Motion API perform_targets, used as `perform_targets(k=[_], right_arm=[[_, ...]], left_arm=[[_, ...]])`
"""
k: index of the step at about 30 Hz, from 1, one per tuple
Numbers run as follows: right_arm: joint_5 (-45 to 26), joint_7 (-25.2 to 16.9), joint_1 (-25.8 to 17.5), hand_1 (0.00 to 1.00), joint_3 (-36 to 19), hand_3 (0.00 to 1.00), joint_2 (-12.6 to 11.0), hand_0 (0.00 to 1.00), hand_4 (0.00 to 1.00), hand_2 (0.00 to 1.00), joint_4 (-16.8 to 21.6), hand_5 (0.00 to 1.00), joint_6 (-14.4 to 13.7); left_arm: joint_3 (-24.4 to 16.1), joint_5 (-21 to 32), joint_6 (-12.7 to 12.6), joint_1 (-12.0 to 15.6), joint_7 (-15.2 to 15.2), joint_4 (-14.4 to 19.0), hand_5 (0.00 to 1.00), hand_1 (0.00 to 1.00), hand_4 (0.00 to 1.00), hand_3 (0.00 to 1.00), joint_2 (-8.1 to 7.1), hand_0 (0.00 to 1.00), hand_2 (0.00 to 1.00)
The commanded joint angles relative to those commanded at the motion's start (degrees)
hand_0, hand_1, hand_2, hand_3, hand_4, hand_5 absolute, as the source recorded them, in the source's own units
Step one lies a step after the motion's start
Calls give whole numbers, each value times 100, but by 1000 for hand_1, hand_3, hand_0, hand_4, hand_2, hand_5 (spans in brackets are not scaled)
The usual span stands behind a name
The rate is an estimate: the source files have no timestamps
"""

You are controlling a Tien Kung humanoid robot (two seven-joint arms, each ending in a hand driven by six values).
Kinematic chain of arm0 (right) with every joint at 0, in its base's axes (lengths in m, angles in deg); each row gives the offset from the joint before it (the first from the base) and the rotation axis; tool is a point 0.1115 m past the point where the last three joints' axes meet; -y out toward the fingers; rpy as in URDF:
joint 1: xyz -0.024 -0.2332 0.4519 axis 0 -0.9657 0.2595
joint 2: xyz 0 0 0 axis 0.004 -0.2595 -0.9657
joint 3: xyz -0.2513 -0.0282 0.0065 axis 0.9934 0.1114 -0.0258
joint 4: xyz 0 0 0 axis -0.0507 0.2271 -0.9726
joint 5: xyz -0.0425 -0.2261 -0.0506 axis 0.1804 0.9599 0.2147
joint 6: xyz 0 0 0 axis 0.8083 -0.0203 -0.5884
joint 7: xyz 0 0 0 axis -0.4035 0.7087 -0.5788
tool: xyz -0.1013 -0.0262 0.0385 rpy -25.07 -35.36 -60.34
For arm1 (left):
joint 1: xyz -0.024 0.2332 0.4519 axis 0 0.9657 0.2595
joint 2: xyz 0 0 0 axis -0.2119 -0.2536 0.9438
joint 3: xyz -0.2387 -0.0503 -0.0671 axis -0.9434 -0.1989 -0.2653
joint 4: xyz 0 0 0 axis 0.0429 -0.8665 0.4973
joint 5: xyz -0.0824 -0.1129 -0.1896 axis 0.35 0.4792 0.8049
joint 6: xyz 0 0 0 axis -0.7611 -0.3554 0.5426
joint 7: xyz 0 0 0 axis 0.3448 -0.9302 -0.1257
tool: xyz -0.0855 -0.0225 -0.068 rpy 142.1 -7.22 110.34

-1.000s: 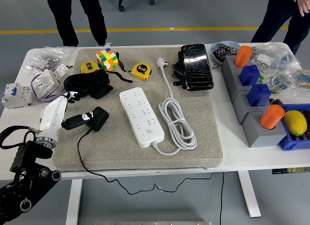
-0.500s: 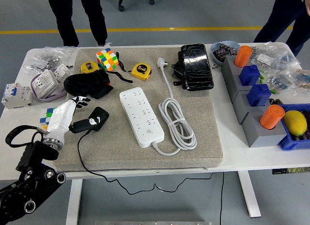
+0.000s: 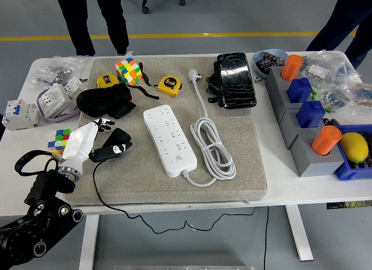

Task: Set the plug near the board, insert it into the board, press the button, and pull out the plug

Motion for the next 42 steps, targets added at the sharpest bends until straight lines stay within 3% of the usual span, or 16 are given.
perform_targets(k=[1, 2, 7, 8, 13, 14, 20, 21, 38, 39, 42], right_arm=[[0, -1, 0, 660, 1, 553, 1, 580, 938, 649, 0, 505, -1], [0, -1, 0, 659, 3, 554, 1, 580, 939, 649, 0, 505, -2], [-1, -11, -2, 659, 11, 554, 5, 580, 939, 649, 1, 505, -8], [-1, -11, 0, 659, 14, 554, 5, 579, 940, 648, 2, 506, -8], [1, -16, 7, 659, 0, 554, 8, 579, 940, 648, 7, 506, -10], [2, -17, 8, 659, -3, 554, 7, 578, 939, 648, 7, 506, -12], [-6, -20, -1, 659, 5, 554, 7, 578, 939, 648, 3, 506, -14], [-6, -20, -1, 659, 6, 554, 9, 578, 939, 648, 3, 506, -14], [-6, -24, 3, 658, 5, 553, 9, 578, 939, 648, 8, 506, -17], [-6, -25, 3, 659, 5, 552, 11, 578, 939, 647, 8, 506, -18], [-3, -26, 1, 659, 5, 552, 12, 578, 939, 647, 12, 506, -18]], left_arm=[[16, -14, -6, -5, 3, -5, 520, 659, 998, 726, 2, 625, 659], [26, -27, -9, -9, 3, -7, 453, 596, 998, 709, 3, 564, 624], [94, -182, -40, -45, -33, -43, 453, 596, 998, 709, 18, 564, 624], [104, -207, -50, -54, -40, -52, 357, 543, 998, 675, 20, 477, 580], [147, -224, -110, -88, -60, -81, 357, 543, 998, 675, 27, 477, 580], [150, -224, -106, -93, -80, -83, 350, 495, 998, 609, 27, 401, 523], [172, -223, -142, -105, -91, -99, 350, 495, 998, 609, 29, 401, 523], [176, -220, -149, -106, -89, -100, 314, 464, 998, 558, 30, 360, 503], [219, -80, -180, -133, -76, -122, 223, 421, 998, 532, 51, 306, 484], [221, -72, -190, -133, -69, -120, 64, 404, 894, 539, 51, 286, 475], [222, -103, -226, -133, -99, -98, 64, 404, 894, 539, 49, 286, 475]])
